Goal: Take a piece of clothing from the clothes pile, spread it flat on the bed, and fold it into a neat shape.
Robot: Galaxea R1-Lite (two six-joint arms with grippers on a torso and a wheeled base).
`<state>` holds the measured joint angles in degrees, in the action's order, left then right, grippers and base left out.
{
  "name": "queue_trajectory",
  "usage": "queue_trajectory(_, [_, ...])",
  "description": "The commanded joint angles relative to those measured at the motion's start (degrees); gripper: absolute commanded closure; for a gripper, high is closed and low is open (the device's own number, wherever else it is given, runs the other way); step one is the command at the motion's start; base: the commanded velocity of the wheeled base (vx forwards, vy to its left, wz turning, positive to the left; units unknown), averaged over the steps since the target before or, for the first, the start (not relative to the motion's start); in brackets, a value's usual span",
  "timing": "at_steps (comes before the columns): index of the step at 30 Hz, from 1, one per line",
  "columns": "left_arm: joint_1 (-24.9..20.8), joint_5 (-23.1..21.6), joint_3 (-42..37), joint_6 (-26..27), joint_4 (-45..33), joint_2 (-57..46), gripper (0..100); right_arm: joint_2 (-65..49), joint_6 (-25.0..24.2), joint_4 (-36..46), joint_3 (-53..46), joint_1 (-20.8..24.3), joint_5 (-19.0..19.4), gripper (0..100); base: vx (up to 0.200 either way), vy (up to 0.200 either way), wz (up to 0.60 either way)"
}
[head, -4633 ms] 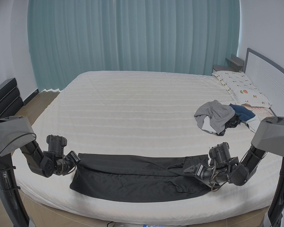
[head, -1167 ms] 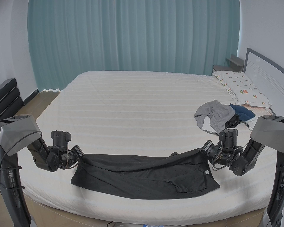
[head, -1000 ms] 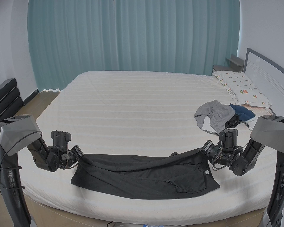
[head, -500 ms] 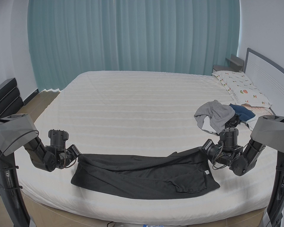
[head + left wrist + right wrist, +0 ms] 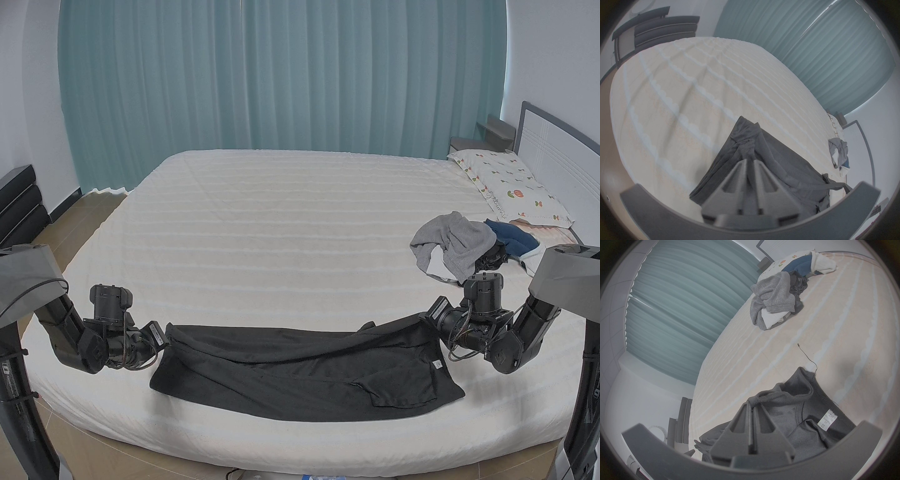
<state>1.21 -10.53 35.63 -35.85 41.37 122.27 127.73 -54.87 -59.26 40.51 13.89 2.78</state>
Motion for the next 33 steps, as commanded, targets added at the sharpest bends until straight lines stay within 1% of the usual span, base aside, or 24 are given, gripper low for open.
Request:
queue_trajectory(1, [1.96, -3.35, -2.50, 2.28, 0.20, -1.16, 0, 0.15, 0.03, -0.07, -0.08, 0.18, 0.12, 100, 0.000, 0.000, 0.00])
queue_trajectory(2, [2.57, -5.81, -2.67, 3.60, 0.20, -1.07, 0, 0.15, -0.06, -0.07, -0.08, 0.18, 0.21, 100, 0.000, 0.000, 0.00])
queue_trajectory(4, [3.36, -8.98, -2.41, 5.18, 0.29, -0.37, 0, 0.06, -0.06, -0.07, -0.08, 0.18, 0.38, 100, 0.000, 0.000, 0.00])
queue_trajectory(5, [3.45, -9.42, -2.32, 5.27, 0.37, -0.19, 0, 0.15, -0.06, -0.07, -0.08, 0.18, 0.38, 100, 0.000, 0.000, 0.00])
queue_trajectory(6, [3.54, -11.26, -1.88, 5.79, 0.72, 0.78, 0, 0.24, 0.03, -0.07, -0.08, 0.18, 0.38, 100, 0.000, 0.000, 0.00])
queue_trajectory(7, [3.54, -11.88, -1.71, 6.15, 1.25, 1.48, 0, 0.24, -0.06, -0.07, -0.08, 0.18, 0.47, 100, 0.000, 0.000, 0.00])
queue_trajectory(10, [3.36, -12.06, -1.88, 8.17, 2.92, 2.88, 0, 0.15, -0.06, -0.07, -0.17, 0.27, 1.00, 100, 0.000, 0.000, 0.00])
queue_trajectory(11, [3.36, -11.62, -2.41, 10.98, 4.33, 4.29, 0, 0.15, -0.06, -0.07, -0.17, 0.27, 1.09, 100, 0.000, 0.000, 0.00])
queue_trajectory(12, [3.36, -11.44, -2.59, 12.56, 5.03, 4.99, 0, 0.15, -0.06, -0.07, -0.17, 0.18, 1.09, 100, 0.000, 0.000, 0.00])
queue_trajectory(14, [3.45, -11.26, -2.76, 14.32, 5.91, 6.14, 0, 0.06, -0.06, -0.07, -0.17, 0.18, 1.09, 100, 0.000, 0.000, 0.00])
queue_trajectory(22, [3.19, -10.74, -2.85, 15.02, 6.09, 7.02, 0, 0.06, -0.06, -0.16, -0.17, 0.18, 1.09, 100, 0.000, 0.000, 0.00])
queue_trajectory(23, [3.19, -10.56, -3.03, 15.02, 6.09, 7.10, 100, 0.06, -0.06, -0.16, -0.17, 0.18, 1.09, 100, 0.000, 0.000, 0.00])
queue_trajectory(28, [4.07, -10.21, -4.87, 15.29, 5.82, 6.75, 100, 0.06, -0.06, -0.16, -0.17, 0.18, 1.09, 100, 0.000, 0.000, 0.00])
queue_trajectory(31, [5.56, -8.80, -6.45, 18.10, 5.91, 6.58, 100, 0.06, -0.06, -0.16, -0.17, 0.18, 1.09, 100, 0.000, 0.000, 0.00])
queue_trajectory(32, [5.56, -8.80, -6.45, 18.10, 5.91, 6.58, 100, 0.06, -0.06, -0.16, -0.17, 0.18, 1.09, 100, 0.000, 0.000, 0.00])
queue_trajectory(33, [6.44, -7.40, -7.33, 20.03, 5.91, 6.40, 100, -0.12, -0.06, -0.16, -0.17, 0.18, 1.09, 100, 0.000, 0.000, 0.00])
